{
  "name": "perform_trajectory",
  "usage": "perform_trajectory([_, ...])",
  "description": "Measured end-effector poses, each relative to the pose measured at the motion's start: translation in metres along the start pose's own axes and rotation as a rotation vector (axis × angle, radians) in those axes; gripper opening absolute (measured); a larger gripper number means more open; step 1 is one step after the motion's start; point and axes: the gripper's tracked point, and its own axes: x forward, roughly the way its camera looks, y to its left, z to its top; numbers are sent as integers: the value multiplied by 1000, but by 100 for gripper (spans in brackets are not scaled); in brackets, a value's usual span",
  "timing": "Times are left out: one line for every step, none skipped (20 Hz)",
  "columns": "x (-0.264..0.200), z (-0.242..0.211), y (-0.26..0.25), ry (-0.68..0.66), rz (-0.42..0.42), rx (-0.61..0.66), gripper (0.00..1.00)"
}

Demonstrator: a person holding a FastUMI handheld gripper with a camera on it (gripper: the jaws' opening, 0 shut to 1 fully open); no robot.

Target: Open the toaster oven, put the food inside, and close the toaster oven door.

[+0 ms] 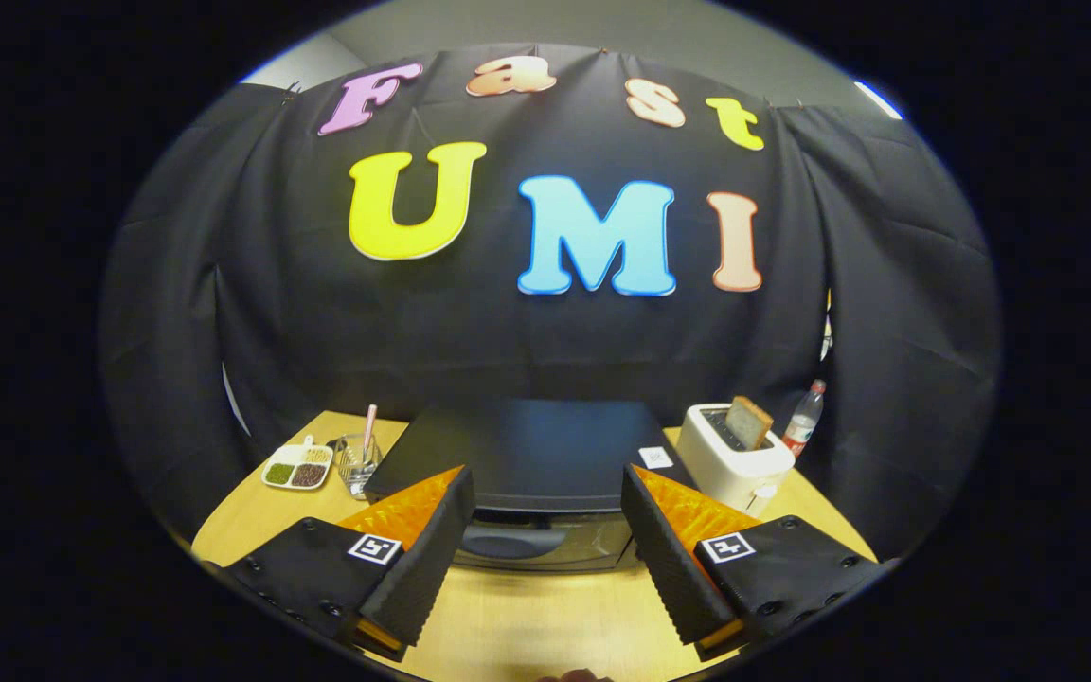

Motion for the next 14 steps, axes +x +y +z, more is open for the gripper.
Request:
perform_trajectory([-8,9,-10,-25,-12,-1,99])
perform_trajectory([-15,13,-20,-43,-25,-5,99])
perform_trajectory([-23,19,-30,-55,-41,-9,99])
perform_trajectory([-32,24,-37,-62,-49,-9,99])
perform_trajectory([-42,25,-43,-54,-50,-7,99])
perform_trajectory([-51,24,-46,-49,-43,-1,99])
perform_trajectory([-62,26,-47,-62,-35,1,99])
perform_trajectory([-64,30,-56,-76,-40,-4,99])
perform_trajectory([-72,32,-62,-89,-48,-12,99])
perform_trajectory([-81,32,-66,-99,-51,-12,99])
perform_trajectory([-89,34,-67,-107,-47,-7,99])
perform_trajectory([-95,35,-68,-115,-44,-1,99])
perform_trajectory([-100,37,-70,-121,-47,9,99])
perform_trajectory([-103,39,-73,-130,-46,16,99])
